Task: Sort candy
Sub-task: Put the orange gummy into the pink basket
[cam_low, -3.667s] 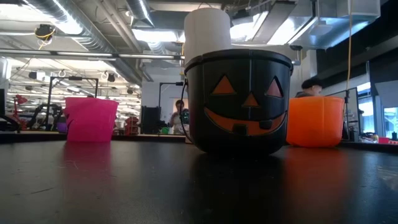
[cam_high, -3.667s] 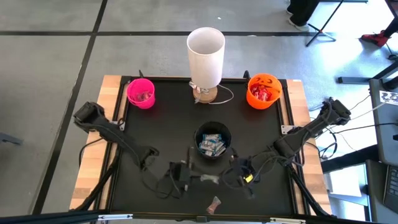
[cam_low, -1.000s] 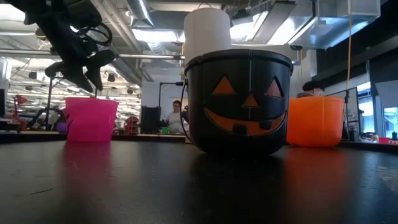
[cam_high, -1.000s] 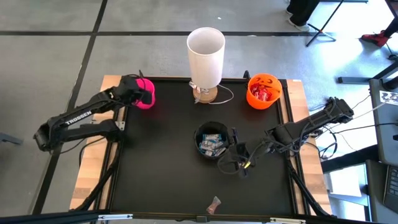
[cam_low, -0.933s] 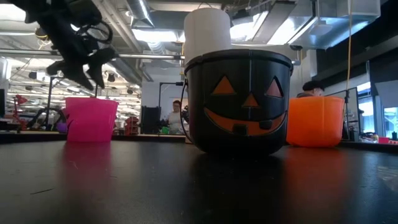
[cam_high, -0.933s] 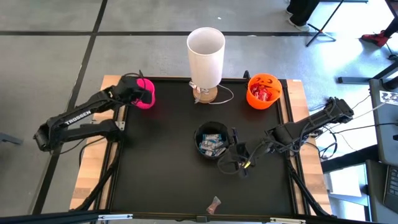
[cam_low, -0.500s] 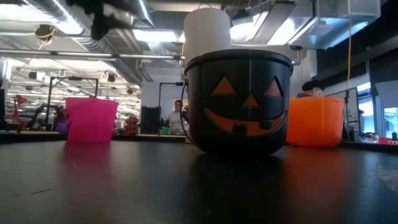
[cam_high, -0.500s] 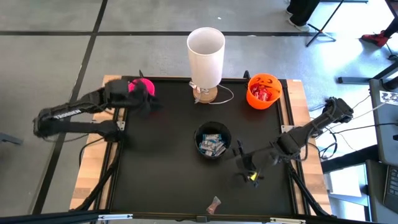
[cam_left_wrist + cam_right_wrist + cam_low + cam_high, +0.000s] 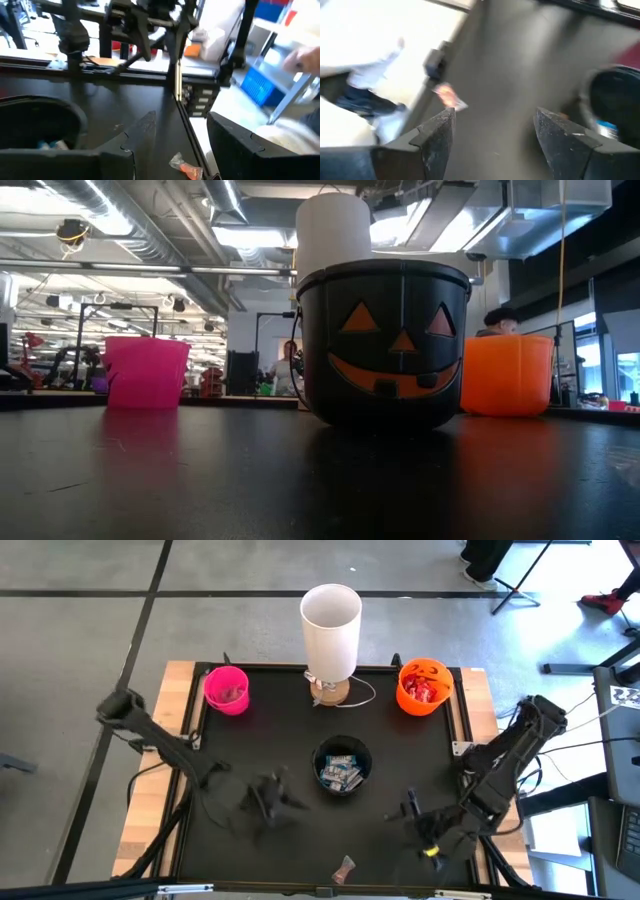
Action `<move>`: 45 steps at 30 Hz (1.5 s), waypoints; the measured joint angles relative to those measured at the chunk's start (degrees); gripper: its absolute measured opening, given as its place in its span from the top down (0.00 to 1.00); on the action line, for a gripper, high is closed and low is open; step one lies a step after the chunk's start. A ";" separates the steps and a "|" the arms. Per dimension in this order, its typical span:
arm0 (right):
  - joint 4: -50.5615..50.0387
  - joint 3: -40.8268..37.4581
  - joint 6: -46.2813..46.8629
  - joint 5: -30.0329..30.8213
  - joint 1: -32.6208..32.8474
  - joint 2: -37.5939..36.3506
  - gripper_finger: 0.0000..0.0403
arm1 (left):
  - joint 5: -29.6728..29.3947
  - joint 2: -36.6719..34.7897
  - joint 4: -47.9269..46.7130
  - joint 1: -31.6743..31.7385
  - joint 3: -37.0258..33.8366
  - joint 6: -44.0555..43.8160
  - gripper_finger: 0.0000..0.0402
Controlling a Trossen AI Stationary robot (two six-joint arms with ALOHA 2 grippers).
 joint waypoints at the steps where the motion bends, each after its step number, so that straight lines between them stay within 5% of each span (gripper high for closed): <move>1: 2.80 -1.04 0.02 -0.67 0.75 0.03 0.33 | -0.77 2.97 -0.01 -0.90 2.01 0.97 0.58; 6: 18.39 -5.96 -1.06 -5.29 2.39 4.45 0.33 | -1.95 14.02 0.15 -2.76 11.64 3.50 0.58; 13: 29.69 -7.09 2.30 -5.41 1.42 16.91 0.33 | -10.58 19.66 0.36 -3.84 19.31 4.17 0.58; 20: 31.30 -7.11 2.85 -7.48 -0.17 24.52 0.35 | -14.10 19.81 0.11 -3.99 19.55 4.58 0.58; 33: 38.24 -7.07 1.50 -13.27 -3.97 32.21 0.52 | -17.01 19.81 -0.39 -3.05 19.55 4.62 0.58; 45: 40.41 -7.07 4.88 -7.21 -5.84 35.32 0.53 | -17.02 19.81 -0.46 -2.73 19.55 4.21 0.58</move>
